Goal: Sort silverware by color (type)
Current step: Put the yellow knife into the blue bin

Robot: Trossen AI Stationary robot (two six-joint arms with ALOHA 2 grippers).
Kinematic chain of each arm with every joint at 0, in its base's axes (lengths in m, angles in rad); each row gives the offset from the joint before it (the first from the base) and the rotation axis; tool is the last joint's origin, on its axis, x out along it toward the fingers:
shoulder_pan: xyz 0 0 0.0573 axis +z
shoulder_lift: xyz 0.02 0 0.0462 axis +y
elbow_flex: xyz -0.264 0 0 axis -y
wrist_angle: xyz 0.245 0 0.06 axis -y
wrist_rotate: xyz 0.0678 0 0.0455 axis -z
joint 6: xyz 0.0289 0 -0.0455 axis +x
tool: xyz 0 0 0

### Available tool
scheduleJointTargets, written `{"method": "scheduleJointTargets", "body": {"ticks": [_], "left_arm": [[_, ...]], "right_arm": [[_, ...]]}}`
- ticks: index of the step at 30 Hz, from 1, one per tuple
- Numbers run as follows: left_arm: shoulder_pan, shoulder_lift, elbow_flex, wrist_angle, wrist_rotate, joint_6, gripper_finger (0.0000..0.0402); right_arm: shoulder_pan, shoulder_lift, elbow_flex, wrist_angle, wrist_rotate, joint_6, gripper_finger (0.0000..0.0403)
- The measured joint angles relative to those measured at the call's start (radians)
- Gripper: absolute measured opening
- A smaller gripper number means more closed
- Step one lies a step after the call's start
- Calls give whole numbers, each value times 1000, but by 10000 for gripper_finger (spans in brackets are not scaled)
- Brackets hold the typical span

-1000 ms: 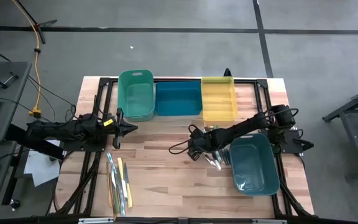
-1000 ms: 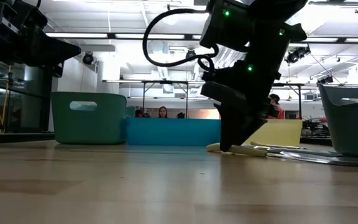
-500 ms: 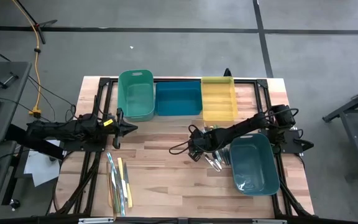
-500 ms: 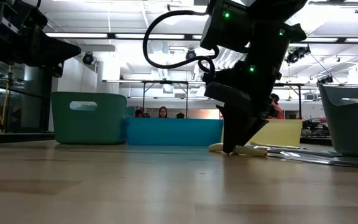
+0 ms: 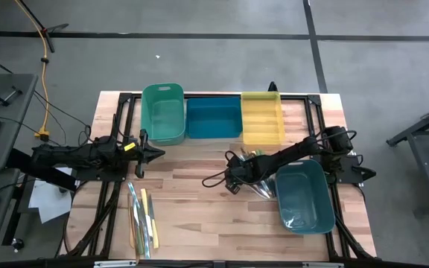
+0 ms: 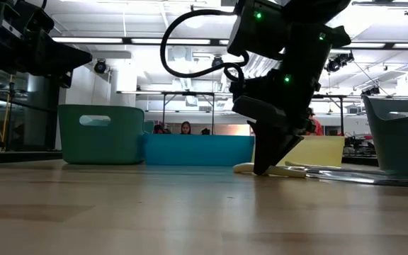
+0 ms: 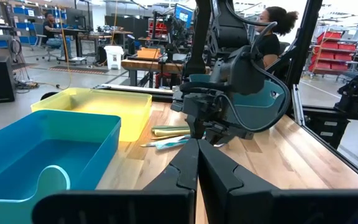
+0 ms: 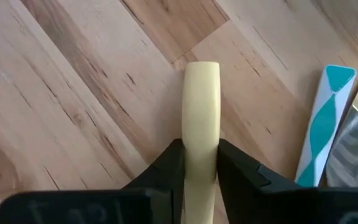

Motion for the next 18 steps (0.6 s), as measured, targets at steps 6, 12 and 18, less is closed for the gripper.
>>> {"method": "scheduleJointTargets", "body": {"ticks": [6,12,18], "left_arm": [[0,0,0,0,0,0,1],[0,0,0,0,0,0,1],[0,0,0,0,0,0,1]], "right_arm": [[0,0,-1,-1,4,-1,69],[7,1,-2,-2,15,-2,69],[10,1,-3,-2,15,-2,69]]}}
